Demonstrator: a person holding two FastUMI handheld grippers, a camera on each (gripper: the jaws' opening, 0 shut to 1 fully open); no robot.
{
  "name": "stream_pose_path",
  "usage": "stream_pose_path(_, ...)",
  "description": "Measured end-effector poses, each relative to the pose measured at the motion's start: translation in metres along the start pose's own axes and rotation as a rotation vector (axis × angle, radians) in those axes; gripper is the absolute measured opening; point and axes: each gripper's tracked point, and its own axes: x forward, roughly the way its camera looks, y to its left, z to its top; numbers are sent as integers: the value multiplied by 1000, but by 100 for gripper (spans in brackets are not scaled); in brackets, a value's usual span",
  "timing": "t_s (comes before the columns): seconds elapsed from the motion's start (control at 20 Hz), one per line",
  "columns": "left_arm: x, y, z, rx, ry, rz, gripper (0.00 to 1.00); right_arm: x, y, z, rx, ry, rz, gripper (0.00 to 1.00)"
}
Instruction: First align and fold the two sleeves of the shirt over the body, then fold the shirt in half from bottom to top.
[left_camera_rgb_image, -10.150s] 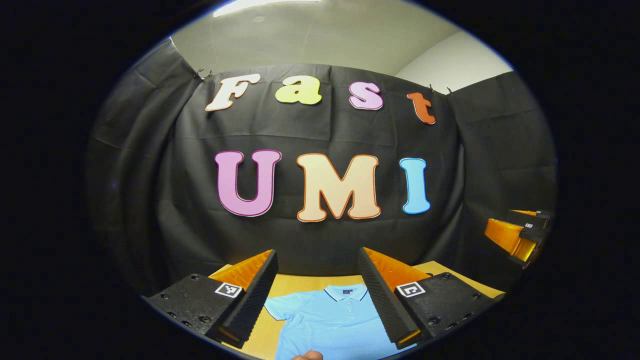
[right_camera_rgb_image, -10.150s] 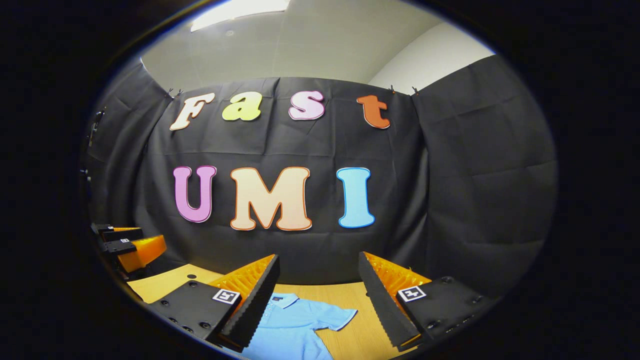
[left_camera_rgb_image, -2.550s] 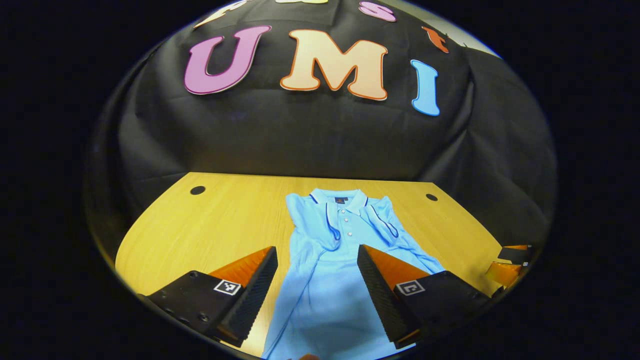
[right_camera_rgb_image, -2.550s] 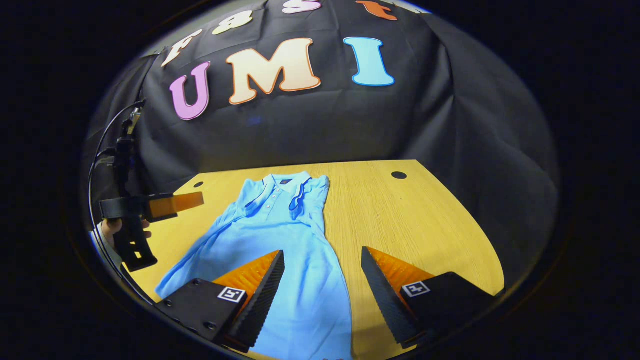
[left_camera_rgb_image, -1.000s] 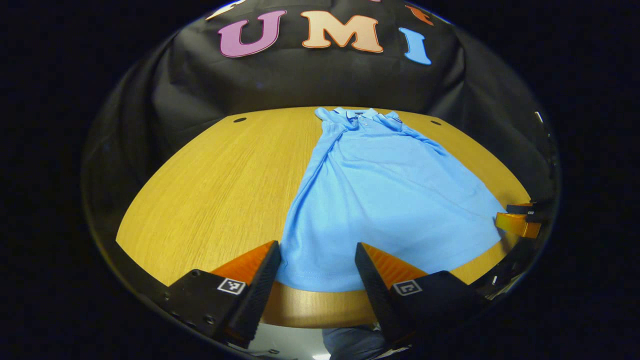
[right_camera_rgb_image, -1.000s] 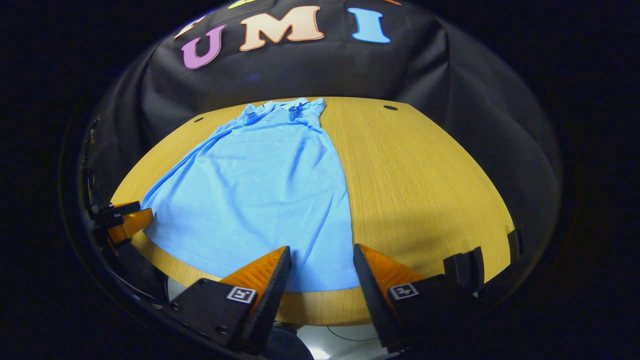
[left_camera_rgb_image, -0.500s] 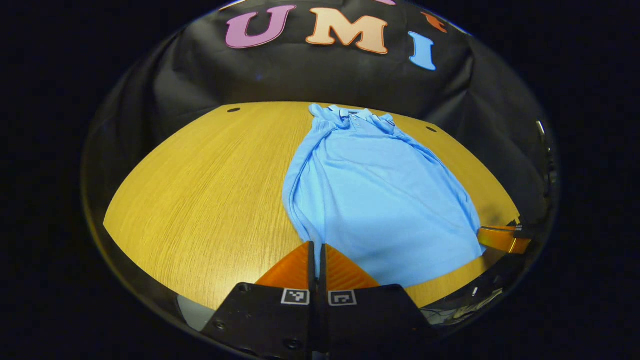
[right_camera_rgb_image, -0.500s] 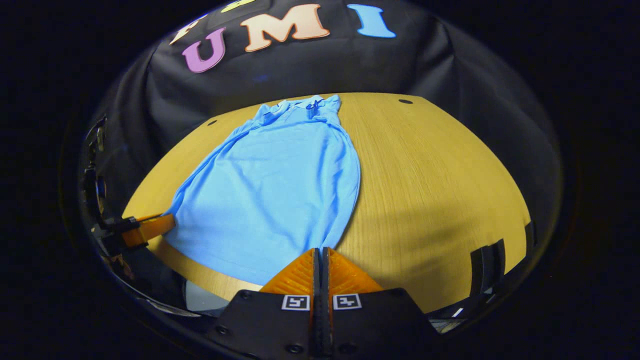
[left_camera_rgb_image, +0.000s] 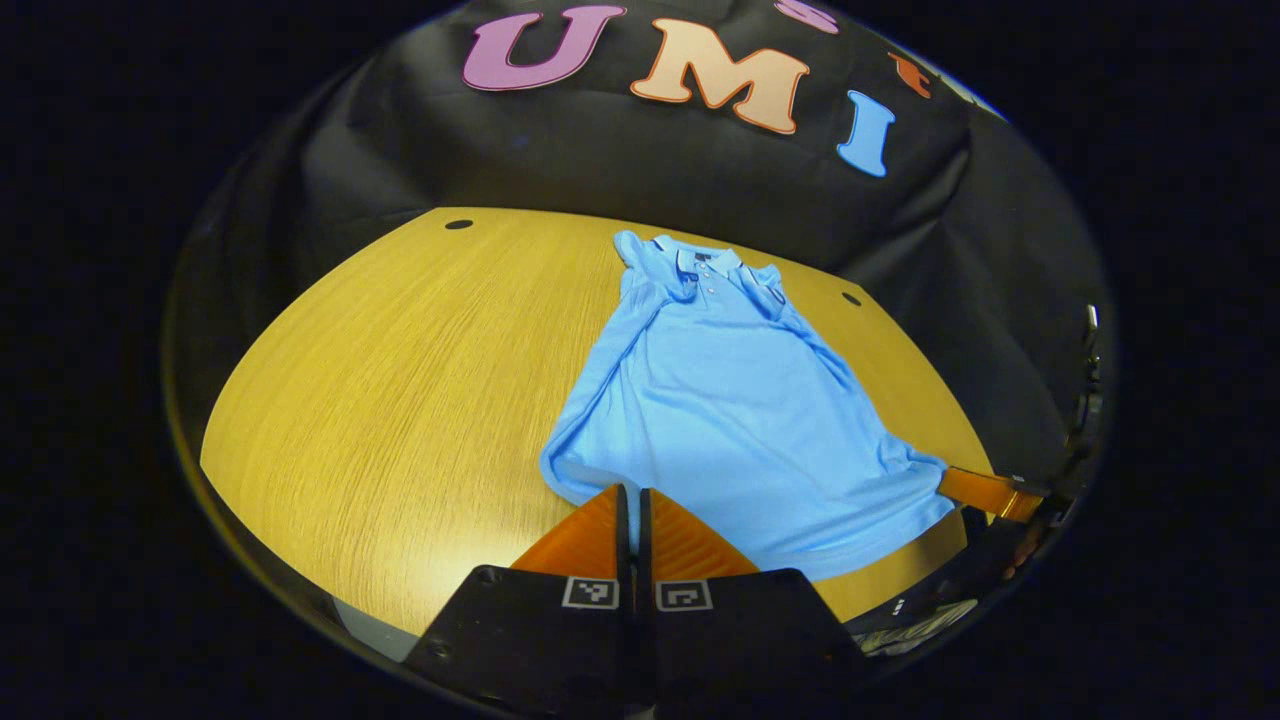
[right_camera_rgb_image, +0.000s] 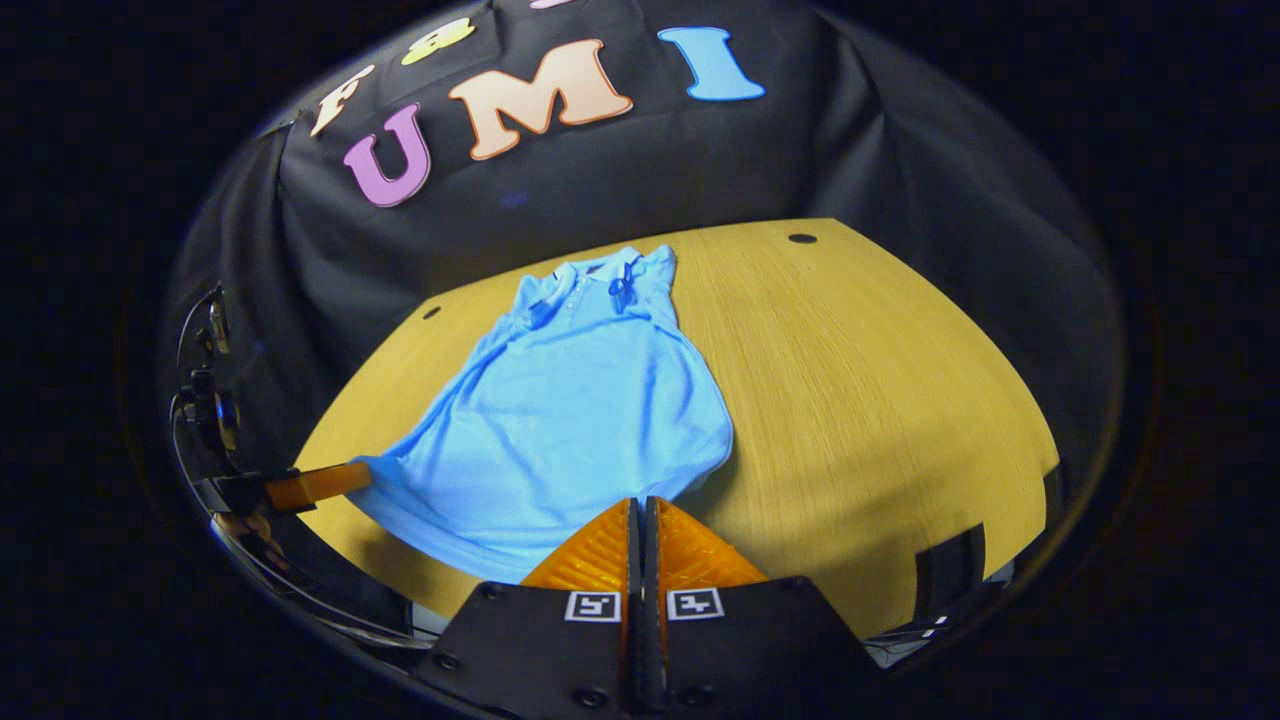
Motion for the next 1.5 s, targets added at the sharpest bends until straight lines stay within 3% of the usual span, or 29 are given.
stream_pose_path(0.4,22,-4,102,43,-98,-41,0,31,30,106,65,-116,43,2)
stream_pose_path(0.85,94,22,206,52,-136,-26,0,109,26,219,98,-230,13,2)
stream_pose_path(1.2,182,30,263,58,-130,-40,0,199,29,270,82,-244,-41,2)
stream_pose_path(1.5,267,49,268,78,-82,-31,0,275,10,275,121,-208,-125,2)
